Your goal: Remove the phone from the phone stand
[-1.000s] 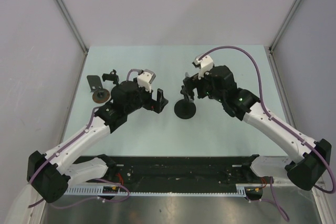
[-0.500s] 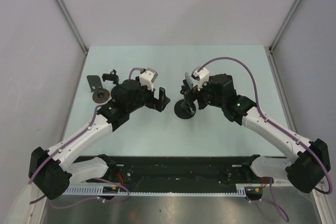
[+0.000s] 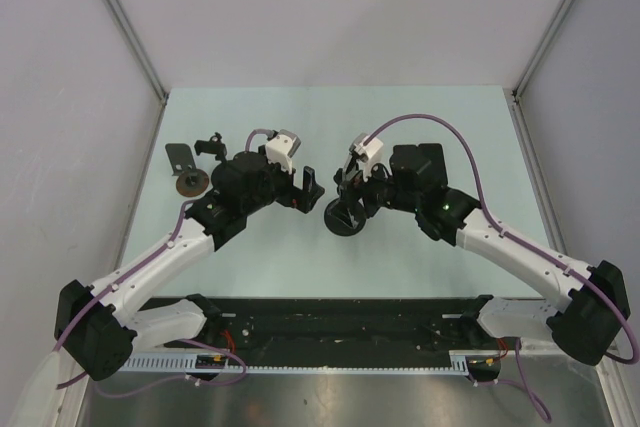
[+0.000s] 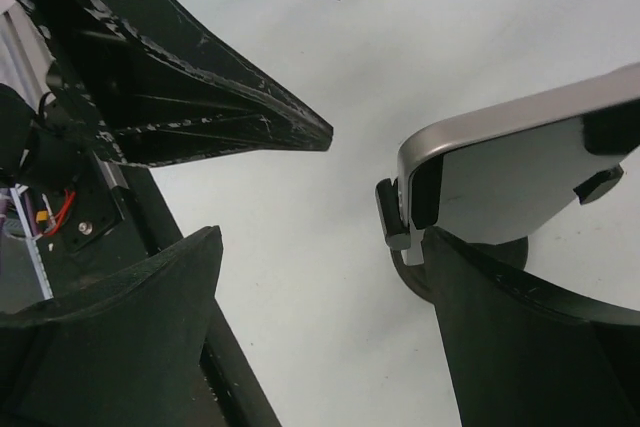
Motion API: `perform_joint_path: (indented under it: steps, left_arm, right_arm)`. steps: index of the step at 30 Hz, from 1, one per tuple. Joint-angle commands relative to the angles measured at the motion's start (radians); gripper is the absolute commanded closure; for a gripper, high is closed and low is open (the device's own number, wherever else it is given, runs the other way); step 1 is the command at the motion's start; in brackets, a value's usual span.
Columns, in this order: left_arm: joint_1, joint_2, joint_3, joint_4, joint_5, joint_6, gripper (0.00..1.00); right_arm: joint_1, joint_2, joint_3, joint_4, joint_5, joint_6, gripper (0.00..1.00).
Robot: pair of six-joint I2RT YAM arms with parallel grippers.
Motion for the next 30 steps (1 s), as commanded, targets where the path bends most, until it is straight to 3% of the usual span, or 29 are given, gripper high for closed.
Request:
perform_joint_path:
  steps: [1, 9, 15, 25, 30]
  left_arm:
    - [-0.009, -0.021, 0.027, 0.035, 0.009, 0.004, 0.0]
    - [-0.009, -0.05, 0.015, 0.035, -0.008, -0.013, 0.0]
    - [-0.03, -0.115, -0.016, 0.038, -0.025, -0.045, 0.0]
    - [-0.246, -0.185, -0.089, 0.135, -0.168, -0.046, 0.0]
    - [-0.279, -0.138, -0.118, 0.259, -0.254, -0.068, 0.03]
  right_arm:
    - [0.011, 0.003, 0.007, 0.094, -0.046, 0.04, 0.14]
    - [0.022, -0.022, 0.031, 0.098, -0.08, 0.056, 0.12]
    - [0.012, -0.096, 0.103, -0.014, 0.015, -0.024, 0.07]
    - [-0.147, -0.185, 0.114, -0.08, 0.114, -0.056, 0.0]
    - [-0.196, -0.179, 0.112, -0.086, 0.111, -0.07, 0.0]
